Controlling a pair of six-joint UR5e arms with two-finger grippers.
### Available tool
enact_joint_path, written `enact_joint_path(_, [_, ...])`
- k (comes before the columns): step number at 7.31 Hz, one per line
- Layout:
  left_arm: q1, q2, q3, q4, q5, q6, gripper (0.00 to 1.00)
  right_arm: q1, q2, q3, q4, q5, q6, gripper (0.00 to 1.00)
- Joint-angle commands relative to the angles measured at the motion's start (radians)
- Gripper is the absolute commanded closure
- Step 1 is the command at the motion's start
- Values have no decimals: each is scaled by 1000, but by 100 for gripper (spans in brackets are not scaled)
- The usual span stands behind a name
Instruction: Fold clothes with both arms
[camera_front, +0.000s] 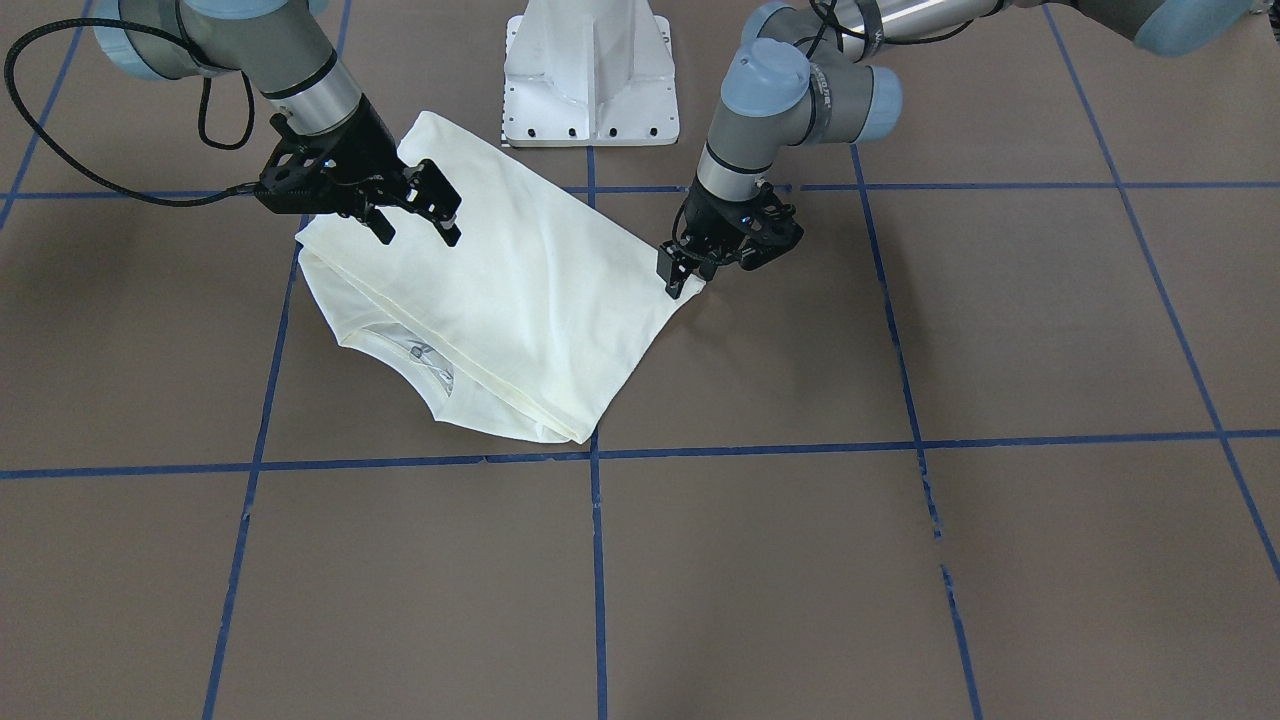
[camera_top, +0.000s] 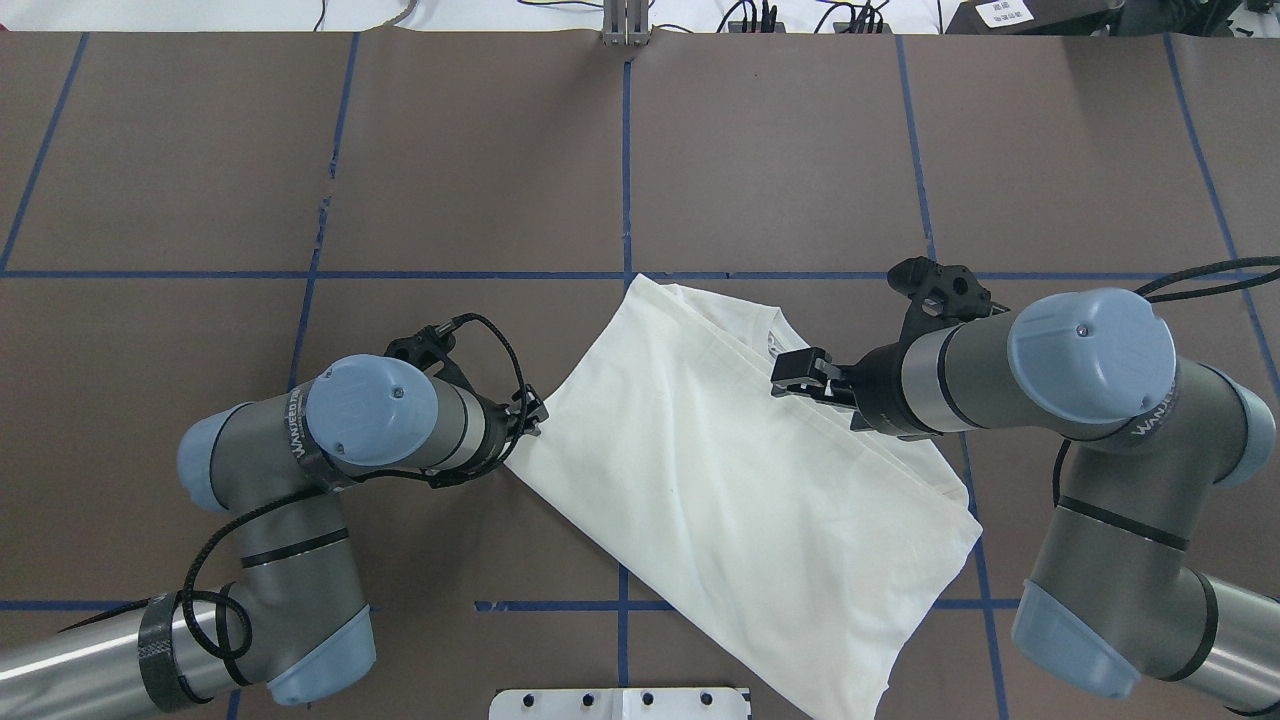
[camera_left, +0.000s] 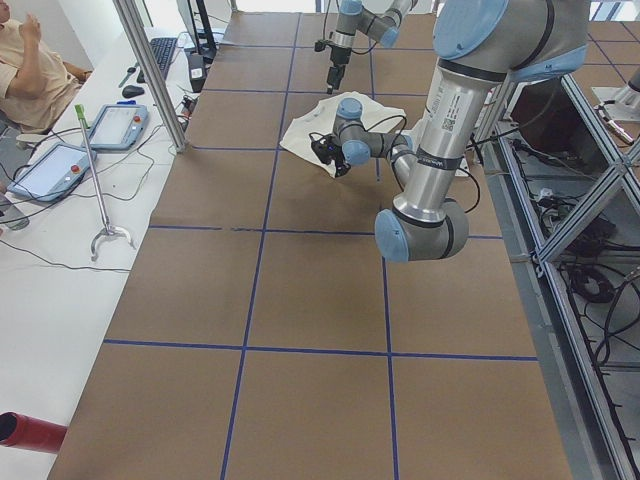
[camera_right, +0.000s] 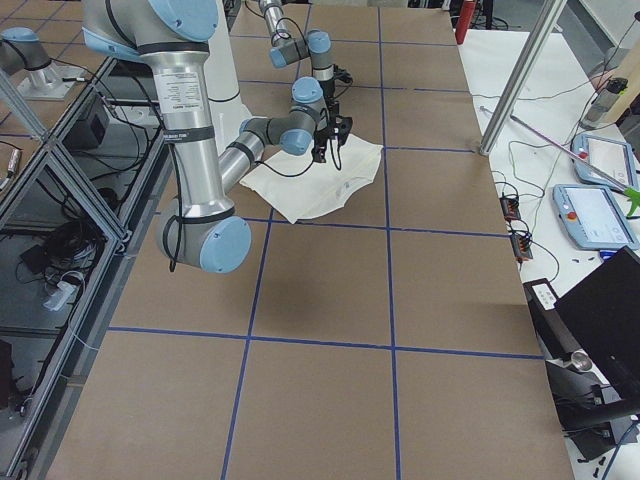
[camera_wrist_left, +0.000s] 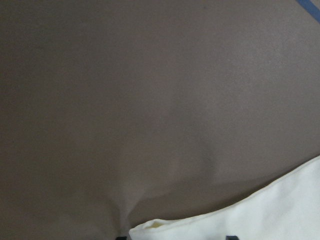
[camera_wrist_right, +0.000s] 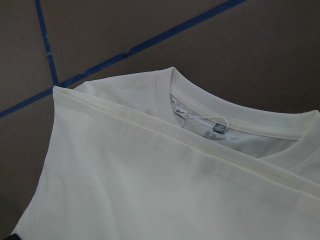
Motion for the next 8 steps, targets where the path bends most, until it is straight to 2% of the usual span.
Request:
enact_joint_path(1, [2, 1, 2, 1, 2, 1, 93, 2, 2, -1, 0, 0, -2, 0])
enact_joint_path(2, [8, 1, -1, 4, 19, 2, 100, 2, 0, -4, 0, 0, -2, 0])
enact_joint_path(5, [-39, 7, -33, 45, 28, 31, 100, 3, 8, -1, 2, 15, -2, 0])
enact_joint_path(6, [-79, 1, -62, 79, 31, 203, 100, 3, 15, 11, 5, 15, 0, 0])
enact_joint_path(7, [-137, -2, -56, 78, 31, 274, 100, 8, 15, 19, 0, 12, 2, 0])
enact_joint_path(8, [-220, -37, -14, 63, 34, 372, 100, 9, 15, 11, 0, 6, 2, 0])
